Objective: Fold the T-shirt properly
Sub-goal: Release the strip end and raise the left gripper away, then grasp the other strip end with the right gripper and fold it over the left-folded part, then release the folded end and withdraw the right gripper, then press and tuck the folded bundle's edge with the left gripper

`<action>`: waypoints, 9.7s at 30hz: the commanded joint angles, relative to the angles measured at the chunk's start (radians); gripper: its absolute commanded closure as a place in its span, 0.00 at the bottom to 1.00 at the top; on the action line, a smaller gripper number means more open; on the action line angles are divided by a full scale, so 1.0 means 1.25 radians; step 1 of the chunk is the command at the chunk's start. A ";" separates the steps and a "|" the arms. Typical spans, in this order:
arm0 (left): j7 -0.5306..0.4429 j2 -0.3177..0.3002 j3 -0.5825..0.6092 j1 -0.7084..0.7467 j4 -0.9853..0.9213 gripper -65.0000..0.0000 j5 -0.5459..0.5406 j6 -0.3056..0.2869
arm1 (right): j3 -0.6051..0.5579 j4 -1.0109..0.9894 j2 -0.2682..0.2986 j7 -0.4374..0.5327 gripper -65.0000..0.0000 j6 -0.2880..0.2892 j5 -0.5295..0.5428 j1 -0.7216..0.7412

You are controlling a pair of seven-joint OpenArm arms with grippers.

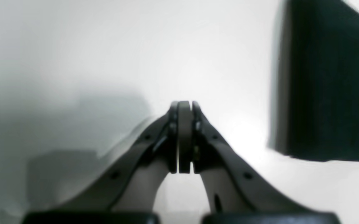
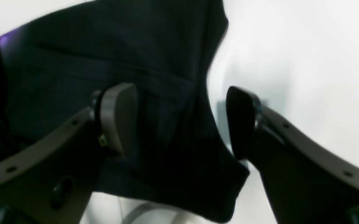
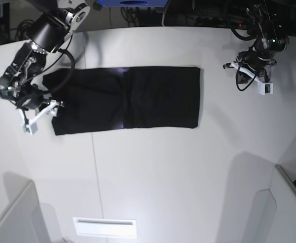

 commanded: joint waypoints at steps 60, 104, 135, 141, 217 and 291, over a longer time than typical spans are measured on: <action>-0.012 -0.006 0.314 -0.136 -0.126 1.00 -0.005 0.000 | -0.458 0.339 -0.084 0.017 1.00 -0.111 0.012 -0.120; -0.011 0.023 0.388 -0.170 -0.124 1.00 -0.009 0.001 | -0.572 0.335 -0.100 0.063 1.00 -0.136 0.186 -0.141; -0.009 -0.070 0.134 0.063 0.052 1.00 -0.156 -0.005 | -0.653 0.193 -0.095 0.183 1.00 -0.224 0.182 -0.122; -0.009 -0.144 0.118 0.075 0.051 1.00 -0.311 -0.004 | -0.653 0.192 -0.097 0.178 1.00 -0.226 0.182 -0.124; 0.184 0.040 -0.025 -0.046 0.093 0.10 -0.311 -0.165 | -0.619 0.363 0.129 0.303 1.00 -0.302 0.187 -0.267; -0.010 -0.162 1.230 -0.591 -0.177 1.00 0.607 -0.018 | -0.208 0.174 0.110 0.334 1.00 -0.130 0.098 -0.366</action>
